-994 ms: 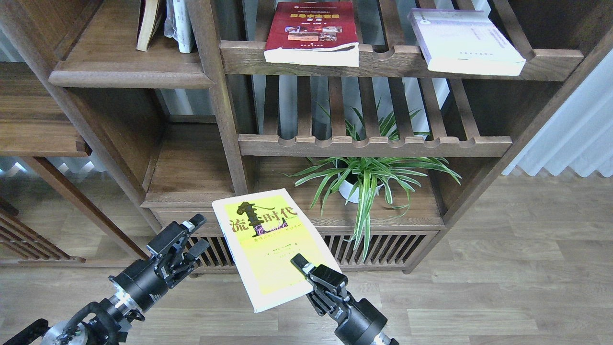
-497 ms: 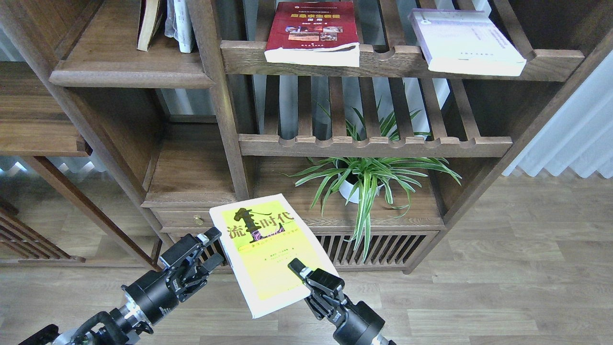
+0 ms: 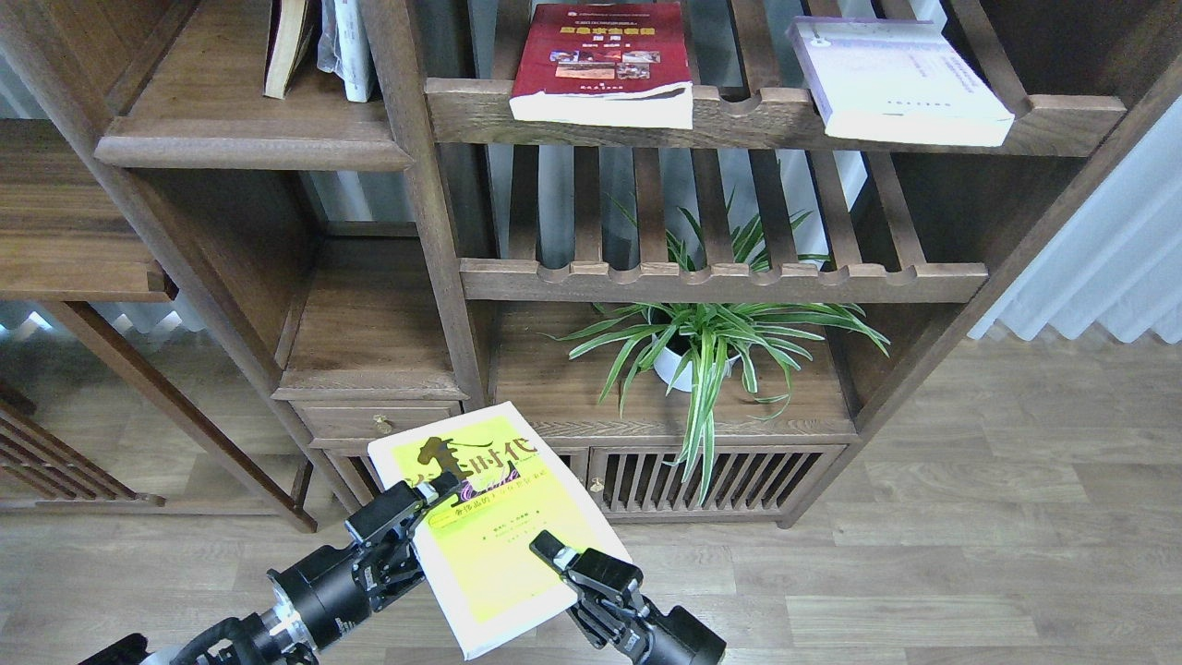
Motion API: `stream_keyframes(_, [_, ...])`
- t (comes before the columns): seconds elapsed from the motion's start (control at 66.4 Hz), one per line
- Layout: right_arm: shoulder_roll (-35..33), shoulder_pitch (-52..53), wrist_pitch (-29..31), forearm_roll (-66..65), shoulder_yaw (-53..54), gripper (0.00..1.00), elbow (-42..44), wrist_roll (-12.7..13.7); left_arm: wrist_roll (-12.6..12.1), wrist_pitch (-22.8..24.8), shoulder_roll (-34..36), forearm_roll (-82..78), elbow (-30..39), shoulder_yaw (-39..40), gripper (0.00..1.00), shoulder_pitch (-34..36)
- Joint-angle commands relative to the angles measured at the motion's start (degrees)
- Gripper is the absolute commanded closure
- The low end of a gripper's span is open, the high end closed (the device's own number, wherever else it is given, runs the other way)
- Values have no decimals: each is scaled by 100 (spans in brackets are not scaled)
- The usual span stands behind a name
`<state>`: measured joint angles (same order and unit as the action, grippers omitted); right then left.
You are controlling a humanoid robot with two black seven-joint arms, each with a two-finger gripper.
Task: Organize books on shelf
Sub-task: 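Grasp the yellow book's edge with the left gripper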
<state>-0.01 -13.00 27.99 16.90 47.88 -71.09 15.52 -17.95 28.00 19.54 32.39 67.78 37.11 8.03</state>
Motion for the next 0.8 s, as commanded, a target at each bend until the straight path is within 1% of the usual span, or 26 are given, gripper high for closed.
stream_keyframes(0.0, [1,-36,1,-2,-16,95,-1,47,2,0,-29,4,-1,-2,25,5])
stream_keyframes(0.045, [1,-36,1,-11,-16,95,-1,47,2,0,-65,4,8,-2,27,5])
stream_keyframes(0.12, [1,-36,1,-11,-68,95,-1,56,2,0,-109,4,8,-2,32,5])
stream_keyframes(0.136, [1,-45,1,-11,-86,95,-1,56,2,0,-117,4,8,-2,35,14])
stream_keyframes(0.166, [1,-53,1,-11,-103,95,-1,56,2,0,-126,4,8,-2,38,14])
stream_keyframes(0.241, [1,-106,1,-29,-112,95,8,56,-6,0,-153,4,8,-11,49,23])
stream_keyframes(0.286, [1,-115,1,-29,-112,95,8,65,-15,0,-161,4,8,-11,58,32])
stream_keyframes(0.301, [1,-124,1,-37,-112,95,8,65,-15,0,-170,4,8,-11,64,40])
stream_keyframes(0.316, [1,-133,1,-37,-112,95,8,65,-24,0,-170,4,8,-11,67,40])
stream_keyframes(0.361, [1,-150,1,-37,-112,95,8,65,-33,0,-179,4,8,-20,81,49])
stream_keyframes(0.422, [1,-159,1,-37,-121,95,16,65,-33,0,-188,4,8,-38,92,49])
stream_keyframes(0.678, [1,-168,1,-46,-103,94,25,74,-42,0,-118,4,69,-275,95,199])
stream_keyframes(0.783, [1,-71,1,-46,-7,90,201,21,-42,0,41,4,87,-257,97,181])
